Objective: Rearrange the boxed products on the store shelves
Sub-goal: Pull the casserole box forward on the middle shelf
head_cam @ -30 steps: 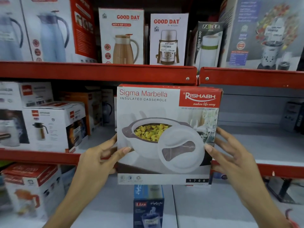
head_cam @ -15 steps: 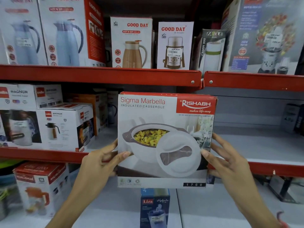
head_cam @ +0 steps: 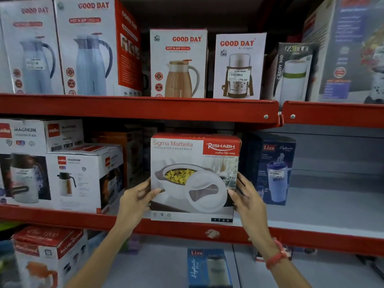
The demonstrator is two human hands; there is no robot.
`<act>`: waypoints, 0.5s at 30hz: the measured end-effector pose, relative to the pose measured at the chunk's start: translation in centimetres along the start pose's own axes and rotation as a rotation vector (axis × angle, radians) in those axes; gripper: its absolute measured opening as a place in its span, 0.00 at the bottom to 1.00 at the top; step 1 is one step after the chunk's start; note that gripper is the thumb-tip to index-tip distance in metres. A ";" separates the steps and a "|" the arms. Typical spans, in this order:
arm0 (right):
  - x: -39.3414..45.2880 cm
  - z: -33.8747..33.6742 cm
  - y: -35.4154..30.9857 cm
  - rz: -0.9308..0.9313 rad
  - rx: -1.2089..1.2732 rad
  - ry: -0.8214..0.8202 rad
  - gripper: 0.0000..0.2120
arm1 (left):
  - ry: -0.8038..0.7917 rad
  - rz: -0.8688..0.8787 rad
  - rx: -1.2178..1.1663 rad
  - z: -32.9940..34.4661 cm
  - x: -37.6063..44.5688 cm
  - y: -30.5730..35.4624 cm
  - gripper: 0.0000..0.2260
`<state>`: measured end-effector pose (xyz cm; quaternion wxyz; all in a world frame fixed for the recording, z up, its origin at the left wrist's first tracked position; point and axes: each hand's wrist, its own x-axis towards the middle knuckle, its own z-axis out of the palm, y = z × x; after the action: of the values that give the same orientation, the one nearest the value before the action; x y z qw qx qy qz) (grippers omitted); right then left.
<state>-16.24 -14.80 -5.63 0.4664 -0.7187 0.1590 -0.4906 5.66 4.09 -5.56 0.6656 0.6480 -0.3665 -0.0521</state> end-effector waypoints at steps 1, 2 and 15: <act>0.2 0.2 0.6 0.000 -0.004 0.004 0.26 | 0.013 -0.008 -0.004 0.1 0.4 -0.5 0.20; 0.5 0.3 1.0 0.004 -0.006 0.009 0.26 | 0.026 -0.017 -0.008 0.2 0.9 -0.9 0.22; 0.8 2.1 3.3 0.015 -0.049 0.021 0.26 | 0.082 -0.074 0.044 0.7 3.0 -4.7 0.19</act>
<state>-13.35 -15.98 -8.07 0.4506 -0.7235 0.1812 -0.4906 9.38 1.18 -8.58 0.6631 0.6773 -0.3159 -0.0420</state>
